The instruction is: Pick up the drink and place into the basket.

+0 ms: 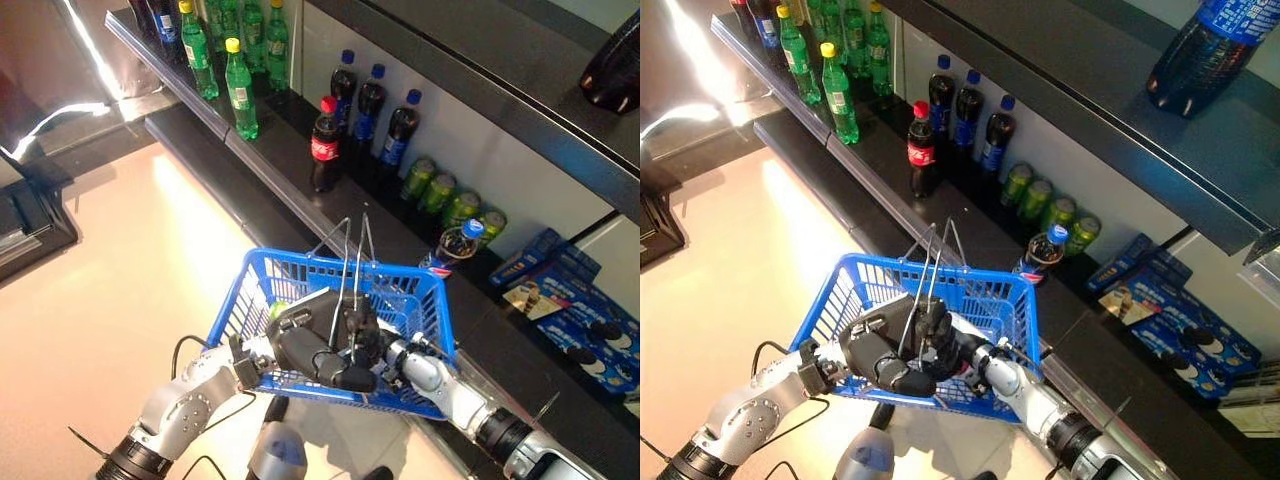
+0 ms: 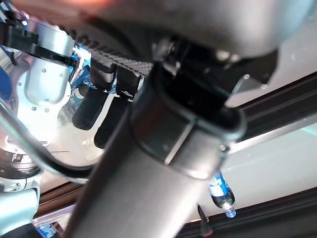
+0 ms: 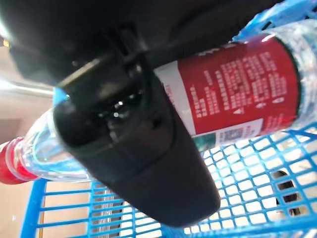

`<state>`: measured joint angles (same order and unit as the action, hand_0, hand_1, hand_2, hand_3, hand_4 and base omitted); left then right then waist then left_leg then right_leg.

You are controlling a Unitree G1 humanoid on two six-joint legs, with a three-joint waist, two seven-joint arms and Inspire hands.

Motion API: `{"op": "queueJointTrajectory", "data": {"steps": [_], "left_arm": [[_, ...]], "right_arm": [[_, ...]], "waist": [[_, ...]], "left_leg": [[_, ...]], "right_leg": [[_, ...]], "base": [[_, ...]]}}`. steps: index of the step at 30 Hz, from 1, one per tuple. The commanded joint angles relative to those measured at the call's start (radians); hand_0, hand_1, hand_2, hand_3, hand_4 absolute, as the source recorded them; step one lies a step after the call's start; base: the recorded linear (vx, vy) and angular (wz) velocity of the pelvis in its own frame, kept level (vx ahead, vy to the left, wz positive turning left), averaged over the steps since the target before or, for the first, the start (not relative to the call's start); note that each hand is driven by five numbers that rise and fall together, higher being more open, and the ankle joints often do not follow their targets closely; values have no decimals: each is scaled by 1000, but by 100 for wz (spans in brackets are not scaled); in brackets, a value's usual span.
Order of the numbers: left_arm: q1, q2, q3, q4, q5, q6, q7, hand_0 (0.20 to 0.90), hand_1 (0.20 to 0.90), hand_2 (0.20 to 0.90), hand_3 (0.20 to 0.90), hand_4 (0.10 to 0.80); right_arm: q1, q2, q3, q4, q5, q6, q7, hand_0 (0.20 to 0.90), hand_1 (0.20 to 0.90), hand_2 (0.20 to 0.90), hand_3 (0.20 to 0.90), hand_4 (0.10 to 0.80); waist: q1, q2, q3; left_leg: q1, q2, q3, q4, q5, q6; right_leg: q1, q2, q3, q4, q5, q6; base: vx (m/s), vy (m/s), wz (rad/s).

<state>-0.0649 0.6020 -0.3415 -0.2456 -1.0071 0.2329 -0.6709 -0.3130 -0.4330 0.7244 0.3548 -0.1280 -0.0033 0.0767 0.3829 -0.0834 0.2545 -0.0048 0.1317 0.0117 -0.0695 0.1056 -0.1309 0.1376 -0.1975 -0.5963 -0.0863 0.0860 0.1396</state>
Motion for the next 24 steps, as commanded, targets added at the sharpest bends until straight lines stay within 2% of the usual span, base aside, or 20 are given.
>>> {"op": "queueJointTrajectory", "data": {"steps": [1, 16, 24], "left_arm": [[-244, -151, -26, -325, -109, -260, -184, 300, 300, 300, 200, 100], [-301, -150, -40, -355, -95, -266, -209, 300, 300, 300, 200, 100], [-339, -154, -66, -370, -99, -257, -236, 300, 300, 300, 200, 100]], "right_arm": [[-159, 15, 43, -54, 5, -74, -9, 300, 300, 300, 200, 100], [-185, 66, 110, 66, -66, -34, 31, 300, 300, 300, 200, 100], [-223, 107, 145, 134, -60, 19, 114, 300, 300, 300, 200, 100]], "waist": [[-8, 15, -139], [4, 12, -152], [17, 7, -160]], "left_leg": [[-140, -98, 20, -18, 58, 29], [-142, -100, 10, -18, 61, 25], [-142, -104, -2, -18, 63, 24]], "right_leg": [[115, 68, 5, 105, -191, -48], [122, 72, 0, 101, -193, -51], [126, 74, -8, 101, -194, -54]], "base": [[0, 0, 0], [0, 0, 0], [1, -1, 0]]}}
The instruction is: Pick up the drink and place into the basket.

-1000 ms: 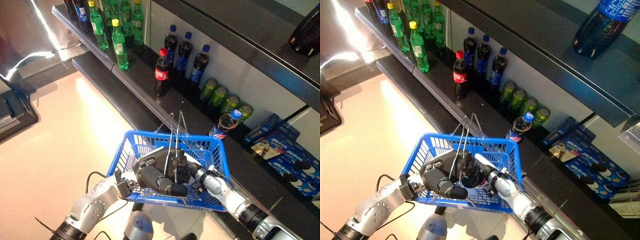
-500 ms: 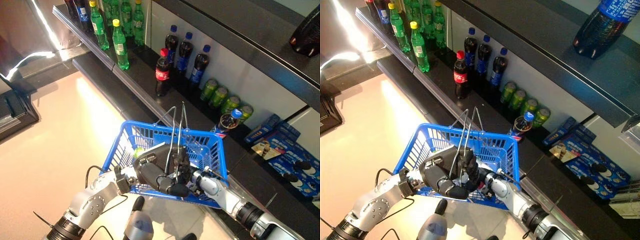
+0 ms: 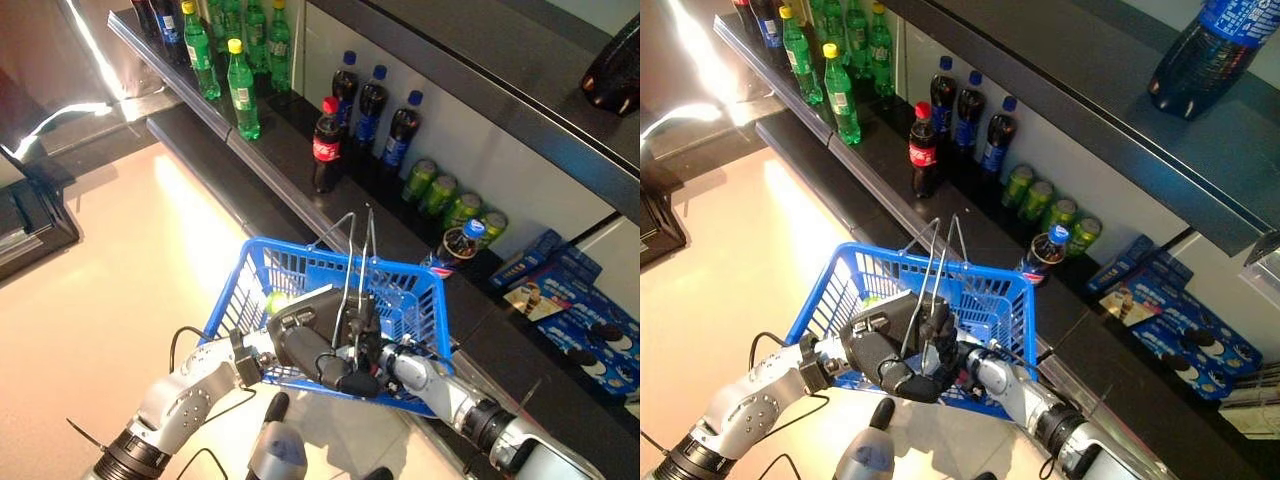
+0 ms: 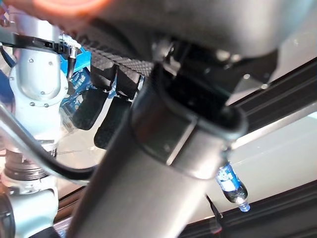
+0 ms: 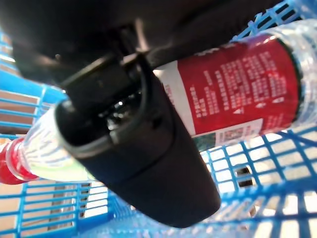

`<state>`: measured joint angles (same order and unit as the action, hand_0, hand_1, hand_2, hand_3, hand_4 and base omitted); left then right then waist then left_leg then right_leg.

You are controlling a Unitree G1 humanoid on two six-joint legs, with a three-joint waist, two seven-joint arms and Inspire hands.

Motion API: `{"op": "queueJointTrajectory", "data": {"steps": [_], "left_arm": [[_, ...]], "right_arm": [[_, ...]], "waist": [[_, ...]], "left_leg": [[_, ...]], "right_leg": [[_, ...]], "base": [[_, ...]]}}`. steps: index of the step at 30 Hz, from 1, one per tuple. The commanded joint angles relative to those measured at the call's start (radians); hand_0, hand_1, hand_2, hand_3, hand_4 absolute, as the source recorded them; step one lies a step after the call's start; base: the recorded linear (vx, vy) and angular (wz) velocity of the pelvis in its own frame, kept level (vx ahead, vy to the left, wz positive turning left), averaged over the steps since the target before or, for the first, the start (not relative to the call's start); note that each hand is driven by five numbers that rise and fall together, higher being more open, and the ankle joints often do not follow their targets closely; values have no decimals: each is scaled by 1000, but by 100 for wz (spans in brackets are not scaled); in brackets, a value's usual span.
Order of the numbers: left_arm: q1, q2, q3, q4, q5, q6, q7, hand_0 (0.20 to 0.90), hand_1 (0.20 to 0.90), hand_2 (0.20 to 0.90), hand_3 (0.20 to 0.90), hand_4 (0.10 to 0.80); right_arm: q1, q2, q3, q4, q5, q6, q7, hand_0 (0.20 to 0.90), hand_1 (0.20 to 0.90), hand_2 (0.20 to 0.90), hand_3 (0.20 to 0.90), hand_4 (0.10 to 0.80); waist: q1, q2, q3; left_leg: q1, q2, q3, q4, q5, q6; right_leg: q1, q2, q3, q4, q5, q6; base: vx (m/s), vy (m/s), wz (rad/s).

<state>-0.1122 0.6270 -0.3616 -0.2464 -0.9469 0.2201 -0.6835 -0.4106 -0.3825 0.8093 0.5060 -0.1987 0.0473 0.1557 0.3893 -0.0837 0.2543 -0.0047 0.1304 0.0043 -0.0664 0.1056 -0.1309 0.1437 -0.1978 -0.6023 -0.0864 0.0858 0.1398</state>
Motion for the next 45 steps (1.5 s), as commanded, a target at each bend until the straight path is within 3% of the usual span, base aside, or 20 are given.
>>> {"op": "queueJointTrajectory", "data": {"steps": [1, 12, 13, 14, 15, 16, 45], "left_arm": [[-295, -180, -49, -370, -159, -242, -224, 300, 300, 300, 200, 100], [-317, -208, -66, -382, -165, -208, -220, 300, 300, 300, 200, 100], [-319, -208, -67, -381, -166, -208, -220, 300, 300, 300, 200, 100], [-320, -210, -69, -379, -165, -207, -221, 300, 300, 300, 200, 100], [-321, -213, -70, -379, -162, -206, -220, 300, 300, 300, 200, 100], [-321, -216, -71, -379, -159, -204, -219, 300, 300, 300, 200, 100], [-317, -232, -59, -372, -139, -202, -160, 300, 300, 300, 200, 100]], "right_arm": [[-130, 62, 61, -8, 12, -27, 53, 300, 300, 300, 200, 100], [-163, 121, 81, 90, 24, 16, 108, 300, 300, 300, 200, 100], [-165, 122, 81, 94, 25, 18, 107, 385, 385, 385, 299, 199], [-165, 127, 79, 100, 27, 20, 102, 564, 564, 564, 507, 407], [-165, 130, 78, 102, 28, 22, 97, 693, 693, 693, 658, 558], [-165, 132, 75, 106, 29, 23, 92, 900, 900, 900, 900, 800], [-161, 142, 42, 100, 52, 40, 62, 900, 900, 900, 900, 800]], "waist": [[12, 6, -160], [33, 0, -164], [33, -1, -165], [34, -1, -165], [35, -2, -165], [35, -3, -166], [28, -1, -159]], "left_leg": [[-142, -103, 4, -21, 63, 24], [-142, -107, -14, -21, 66, 25], [-142, -107, -15, -21, 67, 25], [-142, -108, -16, -21, 66, 25], [-143, -108, -17, -21, 67, 25], [-144, -109, -18, -21, 67, 26], [-145, -106, -10, -21, 70, 27]], "right_leg": [[120, 74, -3, 100, -193, -54], [121, 77, -16, 106, -195, -62], [121, 77, -17, 106, -195, -62], [120, 78, -18, 106, -194, -62], [121, 78, -17, 106, -194, -62], [121, 78, -17, 105, -194, -62], [119, 79, -13, 108, -192, -65]], "base": [[0, 0, 0], [10, -3, 5], [4, -5, 3], [0, 0, 0], [0, 0, 0], [0, 0, 0], [0, 0, 0]]}}
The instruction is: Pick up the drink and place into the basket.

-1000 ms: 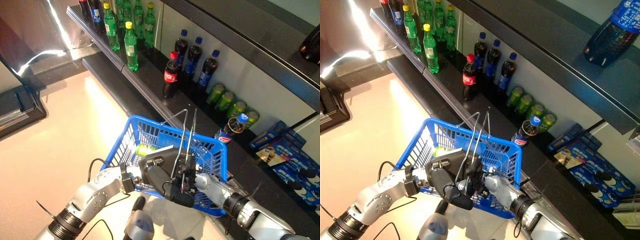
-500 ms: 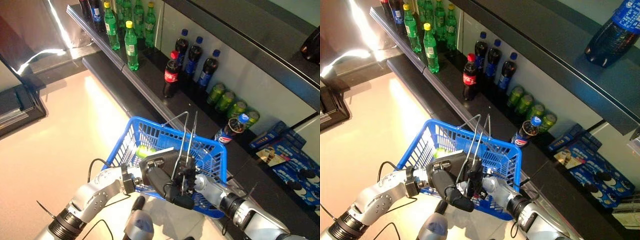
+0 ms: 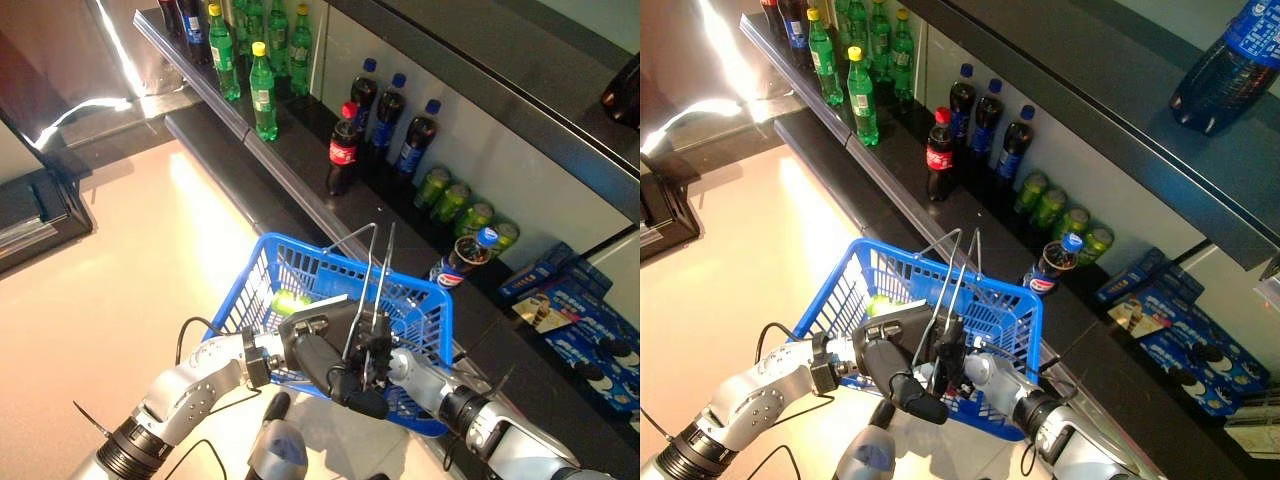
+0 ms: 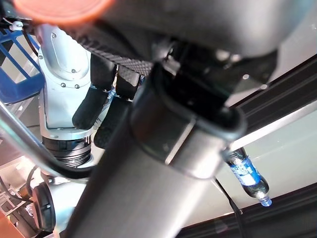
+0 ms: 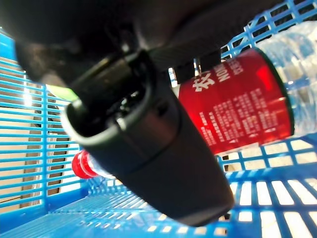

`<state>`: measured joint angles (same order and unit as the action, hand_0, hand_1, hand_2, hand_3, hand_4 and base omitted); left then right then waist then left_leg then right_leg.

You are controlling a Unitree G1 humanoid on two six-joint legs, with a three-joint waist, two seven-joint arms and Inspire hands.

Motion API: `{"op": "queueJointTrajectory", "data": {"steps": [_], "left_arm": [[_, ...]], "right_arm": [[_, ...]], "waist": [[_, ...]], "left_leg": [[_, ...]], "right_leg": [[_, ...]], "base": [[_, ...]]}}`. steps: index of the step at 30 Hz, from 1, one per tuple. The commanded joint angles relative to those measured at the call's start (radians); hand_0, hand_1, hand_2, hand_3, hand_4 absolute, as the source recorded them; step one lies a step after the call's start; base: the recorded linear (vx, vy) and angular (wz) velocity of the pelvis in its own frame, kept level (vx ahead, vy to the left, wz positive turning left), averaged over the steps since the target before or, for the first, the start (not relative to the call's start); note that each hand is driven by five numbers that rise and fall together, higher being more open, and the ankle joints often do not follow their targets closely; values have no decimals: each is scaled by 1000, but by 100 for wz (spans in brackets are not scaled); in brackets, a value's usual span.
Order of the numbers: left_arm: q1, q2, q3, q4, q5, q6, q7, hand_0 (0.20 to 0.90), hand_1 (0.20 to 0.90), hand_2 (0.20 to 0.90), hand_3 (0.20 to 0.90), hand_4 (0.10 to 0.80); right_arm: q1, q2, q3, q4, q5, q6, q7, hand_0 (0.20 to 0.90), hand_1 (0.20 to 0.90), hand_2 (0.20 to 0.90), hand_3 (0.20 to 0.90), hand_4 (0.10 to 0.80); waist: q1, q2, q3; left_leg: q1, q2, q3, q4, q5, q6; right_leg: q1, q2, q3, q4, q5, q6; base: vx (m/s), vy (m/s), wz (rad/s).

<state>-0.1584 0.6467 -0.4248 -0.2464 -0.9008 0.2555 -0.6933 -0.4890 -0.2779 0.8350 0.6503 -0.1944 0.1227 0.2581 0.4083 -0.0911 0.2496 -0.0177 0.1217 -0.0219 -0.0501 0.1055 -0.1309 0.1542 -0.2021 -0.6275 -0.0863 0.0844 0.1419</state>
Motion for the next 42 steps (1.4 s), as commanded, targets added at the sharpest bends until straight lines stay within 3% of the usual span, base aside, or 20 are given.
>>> {"op": "queueJointTrajectory", "data": {"steps": [1, 5, 17, 32, 42], "left_arm": [[-268, -252, 6, -370, -180, -239, -144, 300, 300, 300, 200, 100], [-245, -249, 23, -351, -147, -267, -101, 300, 300, 300, 200, 100], [-105, -216, 189, -277, -95, -369, -34, 300, 300, 300, 200, 100], [-57, -222, 286, -258, -75, -407, 15, 300, 300, 300, 200, 100], [-16, -233, 372, -247, -67, -468, 153, 300, 300, 300, 200, 100]], "right_arm": [[-82, 36, 13, -49, 53, -34, -43, 900, 900, 900, 900, 800], [-74, 8, -13, -96, 78, -36, -63, 900, 900, 900, 900, 800], [21, -128, -166, -354, 116, -62, -78, 900, 900, 900, 900, 800], [73, -185, -282, -519, 108, -75, -66, 900, 900, 900, 900, 800], [114, -199, -359, -607, 133, -77, -85, 900, 900, 900, 900, 800]], "waist": [[8, 7, -155], [2, 7, -153], [-32, 14, -146], [-64, 17, -150], [-77, 8, -153]], "left_leg": [[-132, -97, 17, -37, 70, 27], [-132, -94, 25, -37, 71, 26], [-122, -85, 66, -37, 69, 28], [-116, -78, 104, -37, 61, 29], [-112, -76, 118, -37, 56, 31]], "right_leg": [[109, 83, 12, 108, -191, -68], [110, 84, 15, 108, -191, -68], [116, 81, 34, 101, -189, -65], [123, 79, 62, 90, -193, -61], [124, 78, 78, 79, -189, -54]], "base": [[0, 0, 0], [0, 0, 0], [-5, 11, -2], [-5, 13, -7], [0, 1, -1]]}}
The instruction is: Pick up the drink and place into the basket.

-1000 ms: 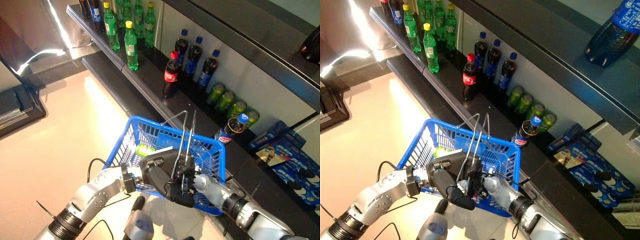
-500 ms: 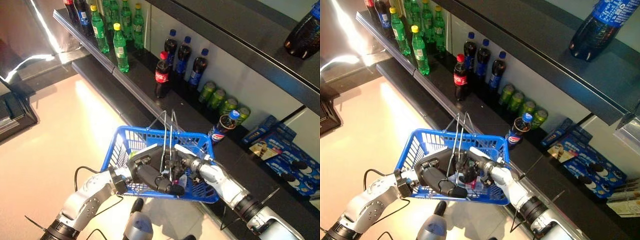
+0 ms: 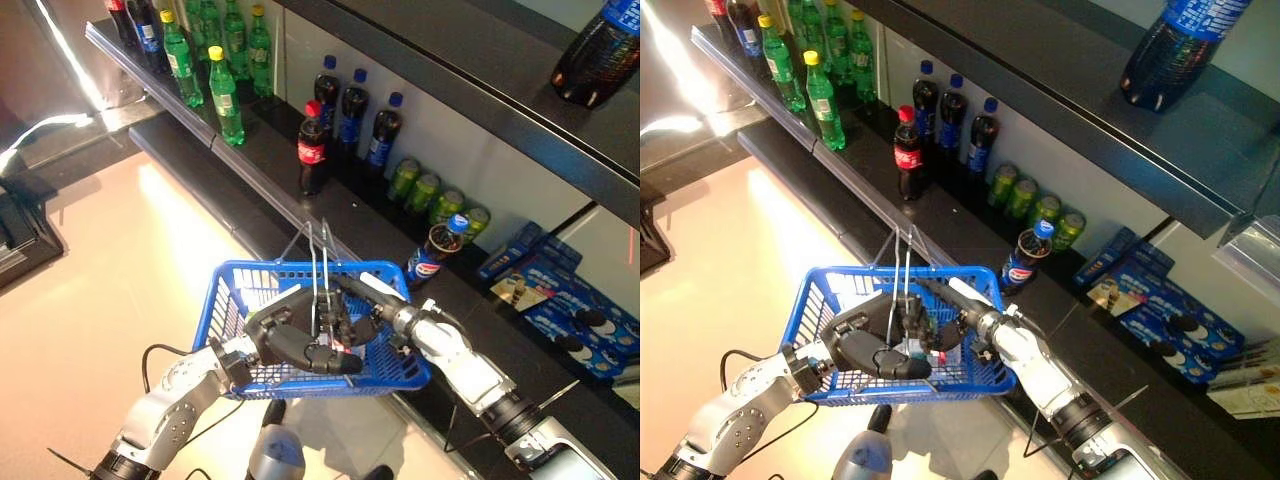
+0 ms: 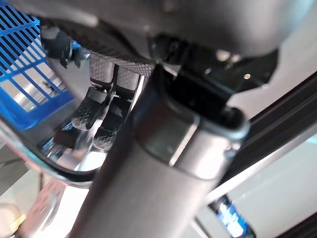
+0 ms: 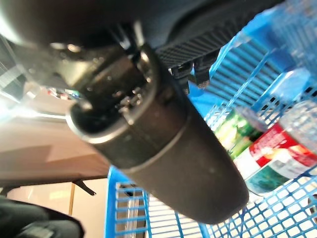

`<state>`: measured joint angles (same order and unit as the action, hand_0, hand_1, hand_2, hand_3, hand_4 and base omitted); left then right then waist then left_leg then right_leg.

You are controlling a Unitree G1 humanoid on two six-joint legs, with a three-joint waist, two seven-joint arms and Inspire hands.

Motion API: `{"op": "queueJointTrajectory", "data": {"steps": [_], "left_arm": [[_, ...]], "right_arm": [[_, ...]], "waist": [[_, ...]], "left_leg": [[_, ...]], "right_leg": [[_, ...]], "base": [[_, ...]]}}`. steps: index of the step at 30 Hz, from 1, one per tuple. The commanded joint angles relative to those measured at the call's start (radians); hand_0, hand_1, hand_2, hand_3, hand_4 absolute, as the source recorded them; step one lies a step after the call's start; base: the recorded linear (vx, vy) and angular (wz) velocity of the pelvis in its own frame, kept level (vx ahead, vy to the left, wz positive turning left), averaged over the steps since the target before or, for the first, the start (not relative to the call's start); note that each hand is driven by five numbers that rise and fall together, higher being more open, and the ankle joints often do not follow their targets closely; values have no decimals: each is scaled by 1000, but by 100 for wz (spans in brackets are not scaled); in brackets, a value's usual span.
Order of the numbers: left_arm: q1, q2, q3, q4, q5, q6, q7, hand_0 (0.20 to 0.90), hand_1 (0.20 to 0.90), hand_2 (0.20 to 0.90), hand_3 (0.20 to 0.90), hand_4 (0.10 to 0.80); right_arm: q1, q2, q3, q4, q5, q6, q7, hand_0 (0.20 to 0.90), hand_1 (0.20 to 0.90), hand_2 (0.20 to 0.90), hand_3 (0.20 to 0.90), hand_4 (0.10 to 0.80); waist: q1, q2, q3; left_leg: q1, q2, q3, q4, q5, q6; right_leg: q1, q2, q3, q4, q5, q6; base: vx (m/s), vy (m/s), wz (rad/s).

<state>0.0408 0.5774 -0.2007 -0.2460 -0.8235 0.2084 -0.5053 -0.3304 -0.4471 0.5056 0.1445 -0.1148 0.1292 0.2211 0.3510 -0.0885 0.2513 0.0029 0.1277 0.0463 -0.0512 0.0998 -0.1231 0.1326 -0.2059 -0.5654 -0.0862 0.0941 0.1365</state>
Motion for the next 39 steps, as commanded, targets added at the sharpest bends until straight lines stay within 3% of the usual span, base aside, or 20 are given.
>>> {"op": "queueJointTrajectory", "data": {"steps": [1, 10, 11, 12, 13, 26, 34, 39], "left_arm": [[-209, -166, 158, -246, -138, -422, -24, 300, 300, 300, 200, 100], [-158, -176, 230, -215, -113, -451, 90, 300, 300, 300, 200, 100], [-155, -176, 235, -213, -112, -454, 101, 300, 300, 300, 200, 100], [-151, -179, 243, -210, -107, -460, 124, 300, 300, 300, 200, 100], [-148, -179, 249, -207, -105, -465, 135, 300, 300, 300, 200, 100], [-90, -191, 330, -149, -77, -551, 324, 300, 300, 300, 200, 100], [-49, -189, 393, -93, -51, -608, 456, 300, 300, 300, 200, 100], [-48, -191, 416, -44, -15, -621, 552, 300, 300, 300, 200, 100]], "right_arm": [[-41, -29, -38, -111, 54, -85, -47, 900, 900, 900, 900, 800], [15, -31, -134, -223, 79, -169, -134, 900, 900, 900, 900, 800], [20, -30, -144, -232, 80, -181, -146, 900, 900, 900, 900, 800], [29, -26, -155, -245, 81, -202, -168, 900, 900, 900, 900, 800], [35, -22, -165, -252, 81, -209, -172, 900, 900, 900, 900, 800], [176, 11, -270, -323, 120, -401, -296, 900, 900, 900, 900, 800], [265, -1, -323, -364, 148, -470, -217, 900, 900, 900, 900, 800], [295, -25, -322, -382, 169, -458, -133, 900, 900, 900, 900, 800]], "waist": [[-21, 5, -154], [-40, 5, -153], [-41, 14, -153], [-47, 9, -155], [-48, 18, -154], [-104, 48, -167], [-154, 63, -168], [-178, 60, -167]], "left_leg": [[-133, -82, 51, -36, 61, 23], [-131, -82, 65, -36, 56, 26], [-138, -79, 76, -36, 74, 37], [-131, -81, 70, -36, 55, 28], [-137, -80, 83, -36, 73, 38], [-133, -71, 127, -36, 63, 42], [-132, -61, 162, -36, 61, 40], [-131, -54, 176, -36, 61, 39]], "right_leg": [[146, 82, 17, 78, -199, -49], [139, 80, 38, 63, -187, -39], [131, 81, 24, 62, -169, -41], [138, 80, 43, 57, -182, -37], [130, 79, 29, 58, -166, -38], [113, 65, 60, 41, -154, -22], [99, 59, 85, 37, -150, -17], [93, 58, 97, 34, -147, -15]], "base": [[0, 0, 0], [-24, 6, -6], [0, 0, 0], [-75, 62, -1], [-19, 28, -3], [-16, 25, -6], [-13, 19, -9], [-15, -10, -8]]}}
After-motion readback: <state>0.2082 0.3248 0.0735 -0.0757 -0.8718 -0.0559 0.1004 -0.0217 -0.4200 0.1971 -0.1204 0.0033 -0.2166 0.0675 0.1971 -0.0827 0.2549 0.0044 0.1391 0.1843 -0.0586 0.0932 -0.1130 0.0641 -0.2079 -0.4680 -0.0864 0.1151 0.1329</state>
